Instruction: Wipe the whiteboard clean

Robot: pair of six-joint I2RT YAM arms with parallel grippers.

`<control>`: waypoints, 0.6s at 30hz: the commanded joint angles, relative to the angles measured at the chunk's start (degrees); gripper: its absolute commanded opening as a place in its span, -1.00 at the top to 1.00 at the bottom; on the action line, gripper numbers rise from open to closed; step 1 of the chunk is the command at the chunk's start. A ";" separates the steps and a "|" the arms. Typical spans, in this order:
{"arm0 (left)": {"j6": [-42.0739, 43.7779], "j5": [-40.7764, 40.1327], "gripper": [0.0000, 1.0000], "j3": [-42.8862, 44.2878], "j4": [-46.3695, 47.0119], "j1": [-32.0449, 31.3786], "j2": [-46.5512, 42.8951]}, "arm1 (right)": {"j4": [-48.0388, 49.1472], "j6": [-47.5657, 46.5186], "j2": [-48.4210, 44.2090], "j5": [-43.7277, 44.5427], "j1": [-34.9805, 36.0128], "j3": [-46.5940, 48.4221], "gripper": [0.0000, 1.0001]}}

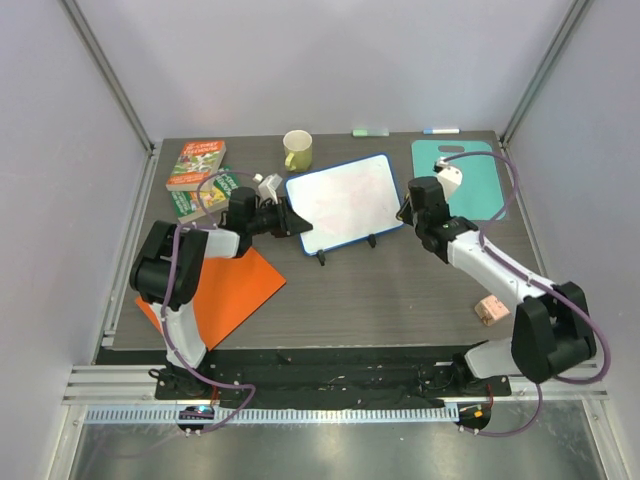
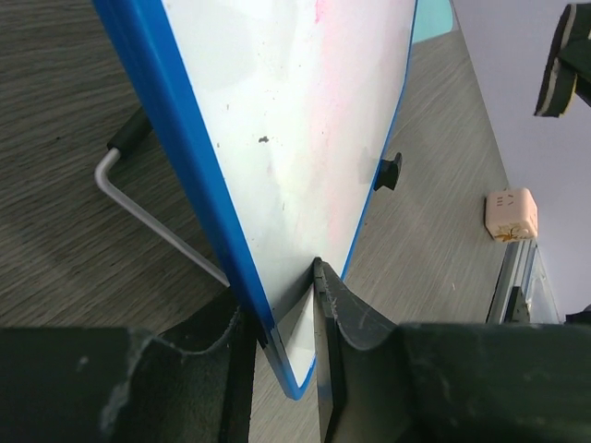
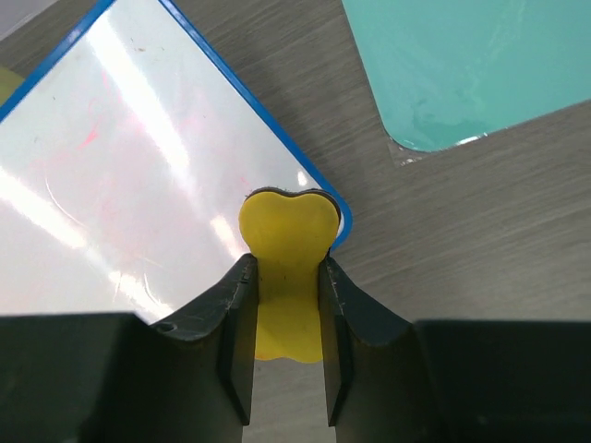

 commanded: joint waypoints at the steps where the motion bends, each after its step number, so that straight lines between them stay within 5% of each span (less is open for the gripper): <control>1: 6.60 -1.27 1.00 -1.45 -5.59 -0.43 -1.57 | -7.88 -0.48 -5.79 0.32 -0.07 -5.02 0.98; 9: 13.80 -3.38 1.00 -2.68 -13.50 0.19 -8.50 | -9.21 0.92 -12.39 -1.09 0.02 -15.75 0.98; 18: 11.79 -4.87 1.00 -6.46 -13.42 1.15 -11.50 | -10.35 1.98 -11.25 -4.42 -0.07 -18.66 0.98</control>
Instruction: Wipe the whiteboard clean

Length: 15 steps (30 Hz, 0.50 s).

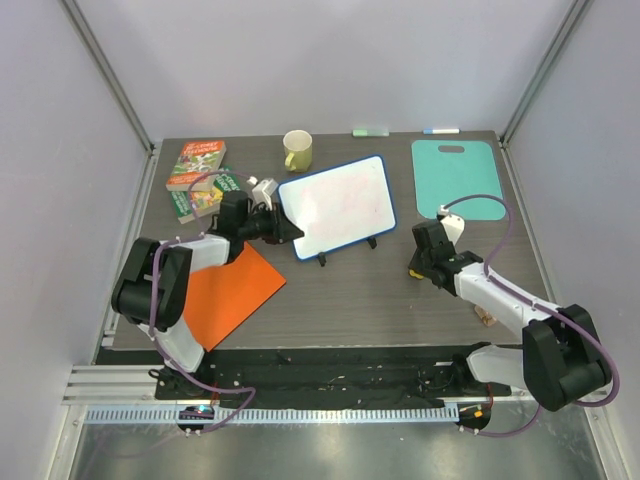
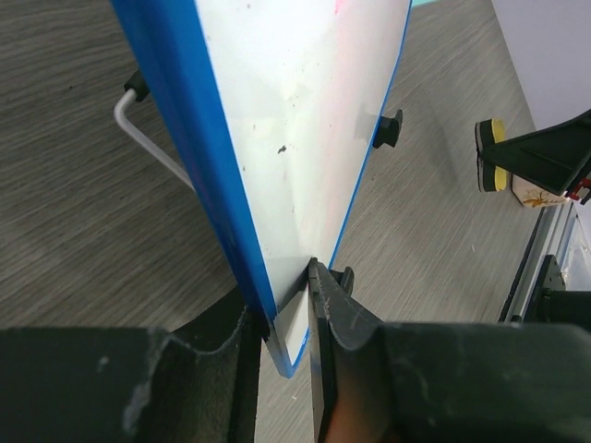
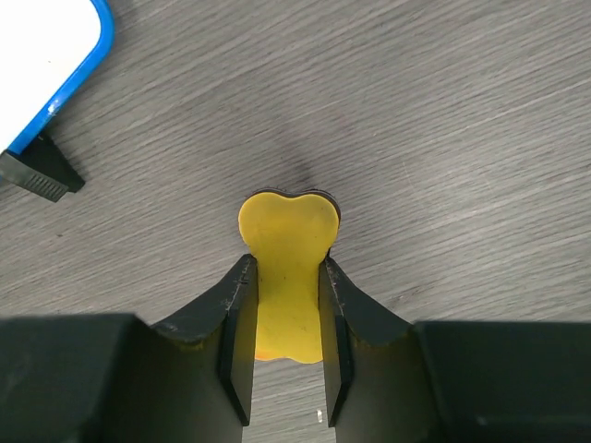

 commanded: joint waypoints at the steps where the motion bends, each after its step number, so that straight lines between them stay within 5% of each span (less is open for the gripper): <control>1: 3.07 -4.28 1.00 -2.59 -4.72 0.41 -2.28 | 0.18 1.37 0.27 -1.80 0.04 -0.06 0.97; 7: 3.41 -4.64 0.96 -0.14 -8.14 0.41 -0.08 | 1.32 2.25 3.26 -5.06 0.04 -0.33 0.92; 13: 3.77 -7.79 0.42 0.66 -10.35 0.32 0.01 | 3.08 1.46 3.79 -7.43 -0.05 -0.94 0.64; 15: 3.94 -8.50 0.22 0.57 -10.96 0.41 -0.34 | 4.30 1.46 4.23 -8.22 -0.05 -1.03 0.39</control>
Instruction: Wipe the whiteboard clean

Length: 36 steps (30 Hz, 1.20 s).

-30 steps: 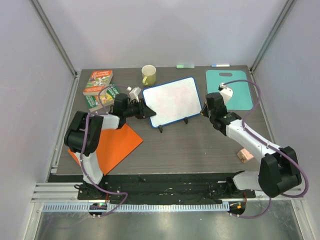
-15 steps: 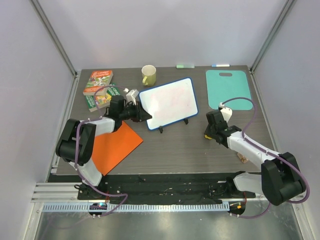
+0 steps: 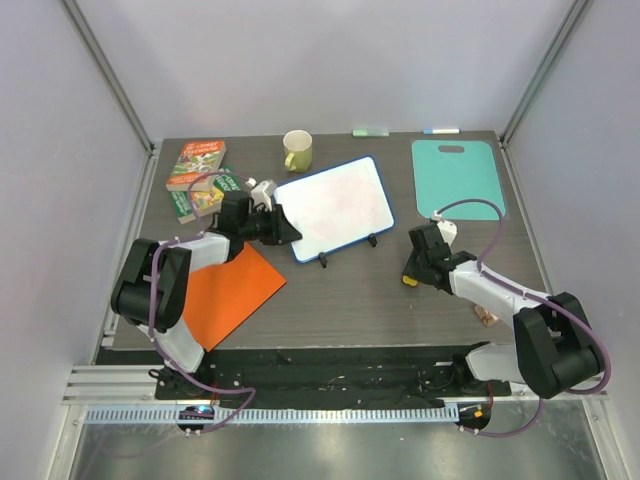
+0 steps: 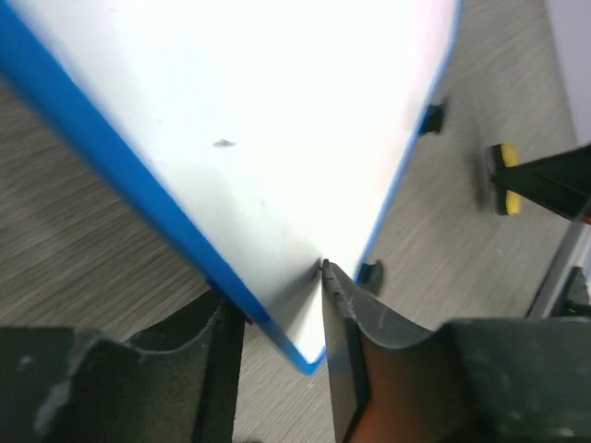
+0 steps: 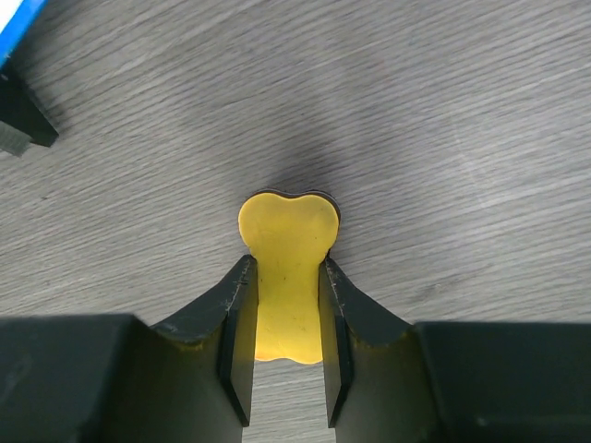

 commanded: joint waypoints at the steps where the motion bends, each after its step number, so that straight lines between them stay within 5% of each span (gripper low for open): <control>1: 3.40 -5.86 0.14 -0.11 -6.11 0.19 0.60 | 4.00 0.34 0.88 -3.02 0.04 -0.16 0.28; 2: 3.22 -6.91 0.08 -0.02 -6.46 0.19 0.68 | 4.44 0.43 1.06 -3.28 -0.05 -0.24 0.05; 5: 2.78 -8.14 0.02 0.33 -7.07 0.19 0.60 | 5.50 0.78 1.59 -3.29 -0.05 -0.68 -0.13; 11: 2.87 -10.25 -0.14 -0.99 -7.34 0.19 -0.98 | 5.85 0.52 1.68 -3.11 0.04 -0.95 -0.25; 15: 2.43 -12.89 -0.49 -2.74 -7.43 0.19 -3.97 | 5.68 0.35 0.63 -2.59 -0.05 -1.21 -0.36; 23: -3.98 -31.22 -0.99 -10.13 -10.13 0.10 -19.51 | 3.31 -1.94 -3.15 0.84 -0.05 -0.33 -0.53; 29: -7.85 -43.90 -1.00 -7.94 -25.14 -0.42 -30.07 | 6.02 -5.54 -9.20 -0.12 -0.05 -1.30 -0.99; 36: -9.96 -46.64 -1.00 -5.56 -32.39 -1.30 -33.33 | 8.49 -10.55 -13.35 2.15 0.04 1.77 -0.99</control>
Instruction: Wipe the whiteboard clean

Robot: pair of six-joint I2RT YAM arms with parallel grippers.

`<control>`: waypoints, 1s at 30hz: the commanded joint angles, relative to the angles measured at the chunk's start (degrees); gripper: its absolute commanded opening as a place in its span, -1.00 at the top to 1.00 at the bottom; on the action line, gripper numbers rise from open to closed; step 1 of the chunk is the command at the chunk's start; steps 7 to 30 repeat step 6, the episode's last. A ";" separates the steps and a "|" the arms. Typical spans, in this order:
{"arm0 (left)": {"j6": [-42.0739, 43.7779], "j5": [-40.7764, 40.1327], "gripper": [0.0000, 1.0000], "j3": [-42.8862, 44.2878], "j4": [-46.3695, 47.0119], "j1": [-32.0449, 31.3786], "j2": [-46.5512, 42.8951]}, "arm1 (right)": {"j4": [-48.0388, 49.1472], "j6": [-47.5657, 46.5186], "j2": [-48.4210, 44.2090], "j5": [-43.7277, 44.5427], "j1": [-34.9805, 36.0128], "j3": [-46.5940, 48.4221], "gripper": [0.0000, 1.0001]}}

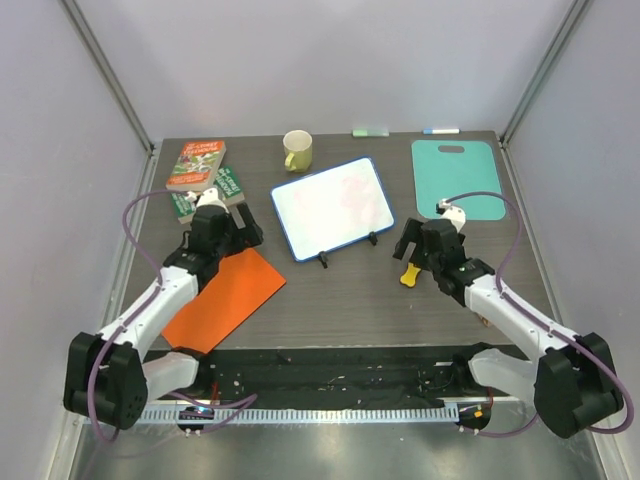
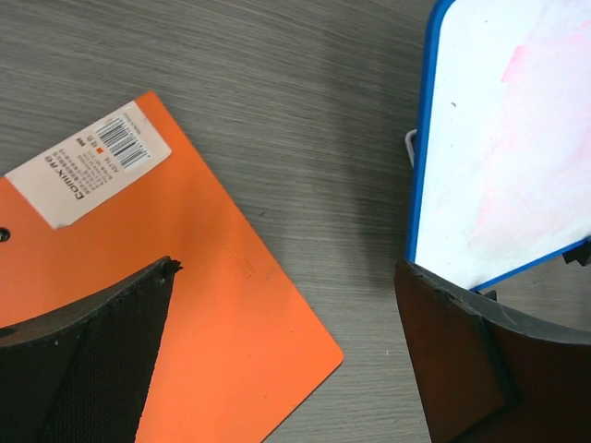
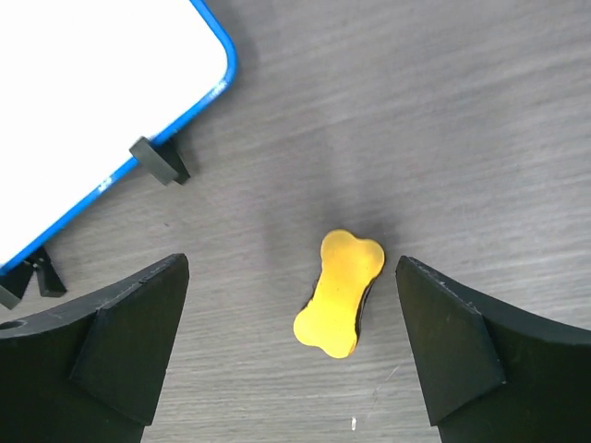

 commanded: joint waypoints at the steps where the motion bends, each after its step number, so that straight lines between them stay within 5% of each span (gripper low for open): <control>1: -2.16 -5.44 -1.00 1.57 -6.38 -0.95 -1.92 | 3.05 -4.67 -2.42 2.64 -0.05 3.28 -0.99; 30: -0.32 -4.82 -1.00 -0.02 -4.36 -1.13 -4.64 | 4.90 -9.15 -3.30 3.68 -0.05 4.16 -0.99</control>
